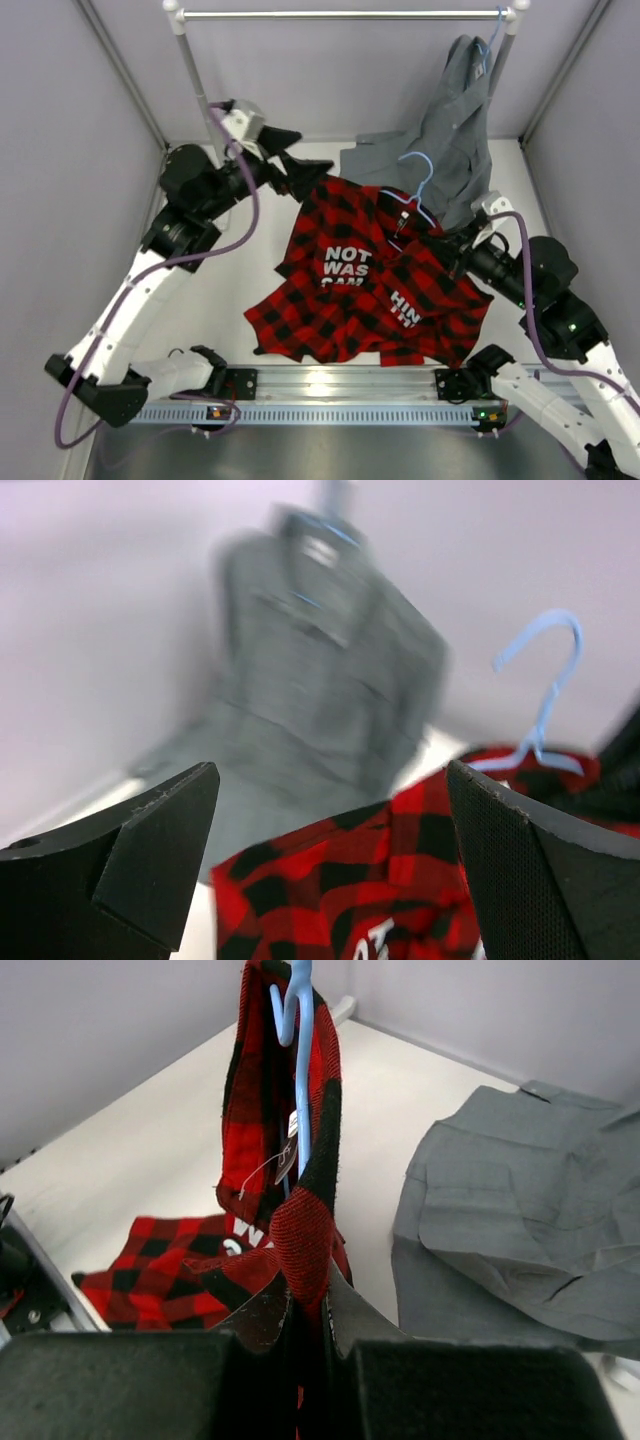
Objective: Place the shirt on the hanger
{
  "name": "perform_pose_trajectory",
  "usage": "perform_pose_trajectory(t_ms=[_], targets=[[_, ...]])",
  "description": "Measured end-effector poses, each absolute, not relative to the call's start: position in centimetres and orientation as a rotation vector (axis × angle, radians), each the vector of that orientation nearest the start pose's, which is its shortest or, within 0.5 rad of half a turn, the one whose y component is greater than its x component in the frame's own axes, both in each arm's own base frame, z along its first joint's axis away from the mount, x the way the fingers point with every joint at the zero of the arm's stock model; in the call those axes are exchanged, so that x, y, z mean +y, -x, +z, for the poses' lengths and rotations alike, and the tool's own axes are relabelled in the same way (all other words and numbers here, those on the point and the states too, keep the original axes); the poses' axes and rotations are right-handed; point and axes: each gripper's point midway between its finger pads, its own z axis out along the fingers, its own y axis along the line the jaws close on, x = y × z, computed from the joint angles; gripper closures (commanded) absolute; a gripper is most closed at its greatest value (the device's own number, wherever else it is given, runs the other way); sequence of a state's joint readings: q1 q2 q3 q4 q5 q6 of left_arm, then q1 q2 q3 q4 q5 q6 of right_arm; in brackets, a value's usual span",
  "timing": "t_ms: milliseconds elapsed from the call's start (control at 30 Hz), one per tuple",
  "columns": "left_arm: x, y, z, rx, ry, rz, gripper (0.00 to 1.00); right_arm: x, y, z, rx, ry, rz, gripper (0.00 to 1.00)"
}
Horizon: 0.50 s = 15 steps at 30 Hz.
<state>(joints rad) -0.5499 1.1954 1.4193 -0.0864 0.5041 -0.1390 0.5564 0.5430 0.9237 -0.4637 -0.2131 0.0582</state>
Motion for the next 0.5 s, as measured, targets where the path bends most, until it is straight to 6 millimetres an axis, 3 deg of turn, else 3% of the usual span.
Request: perform_pose_trajectory(t_ms=[133, 267, 367, 500], targets=[[-20.1, -27.9, 50.9, 1.328, -0.303, -0.716, 0.02, 16.2, -20.6, 34.6, 1.626, 0.463, 0.628, 1.00], [-13.7, -25.5, 52.2, 1.315, -0.052, -0.601, 0.02, 17.4, -24.0, 36.6, 1.641, 0.313, 0.608, 1.00], [-9.9, -23.0, 50.0, 1.335, 0.067, -0.537, 0.02, 20.6, -26.1, 38.6, 1.636, 0.254, 0.570, 1.00], [-6.3, -21.7, 45.4, 1.434, 0.178, -0.411, 0.02, 27.4, -29.9, 42.1, 1.616, 0.197, 0.466, 1.00]])
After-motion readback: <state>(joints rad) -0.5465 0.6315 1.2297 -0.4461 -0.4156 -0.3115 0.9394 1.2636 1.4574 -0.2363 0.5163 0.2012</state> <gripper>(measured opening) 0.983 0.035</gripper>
